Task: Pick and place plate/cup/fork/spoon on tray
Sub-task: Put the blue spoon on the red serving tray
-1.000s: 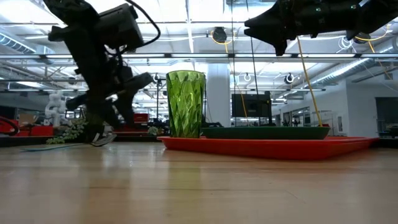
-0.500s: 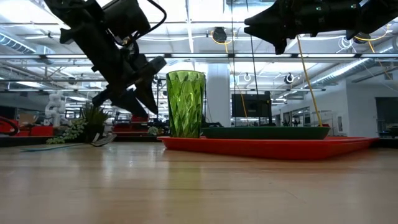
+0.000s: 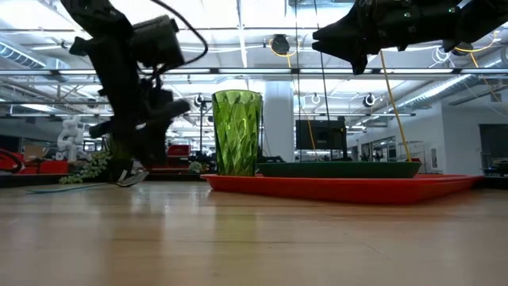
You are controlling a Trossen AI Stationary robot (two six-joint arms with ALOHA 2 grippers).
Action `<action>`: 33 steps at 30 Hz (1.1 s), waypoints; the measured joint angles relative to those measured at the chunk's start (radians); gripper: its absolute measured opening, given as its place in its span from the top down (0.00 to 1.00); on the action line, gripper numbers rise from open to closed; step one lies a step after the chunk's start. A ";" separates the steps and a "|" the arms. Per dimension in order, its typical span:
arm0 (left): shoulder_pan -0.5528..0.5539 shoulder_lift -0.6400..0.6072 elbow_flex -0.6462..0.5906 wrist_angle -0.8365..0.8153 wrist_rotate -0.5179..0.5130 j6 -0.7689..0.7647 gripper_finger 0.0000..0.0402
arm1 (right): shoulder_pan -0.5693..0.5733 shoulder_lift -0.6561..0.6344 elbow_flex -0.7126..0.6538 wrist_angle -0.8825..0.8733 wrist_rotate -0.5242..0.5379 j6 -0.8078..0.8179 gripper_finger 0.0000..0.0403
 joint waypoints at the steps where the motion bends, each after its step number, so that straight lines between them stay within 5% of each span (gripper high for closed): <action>1: 0.008 0.002 0.000 -0.039 0.007 -0.014 0.66 | 0.000 0.000 0.000 0.000 0.000 0.001 0.71; 19: 0.037 -0.011 0.000 -0.283 0.003 -0.024 0.66 | 0.000 0.000 0.000 0.022 0.000 -0.001 0.71; 33: 0.040 0.011 -0.033 -0.227 -0.013 0.010 0.66 | 0.002 0.000 0.000 0.026 -0.028 0.010 0.71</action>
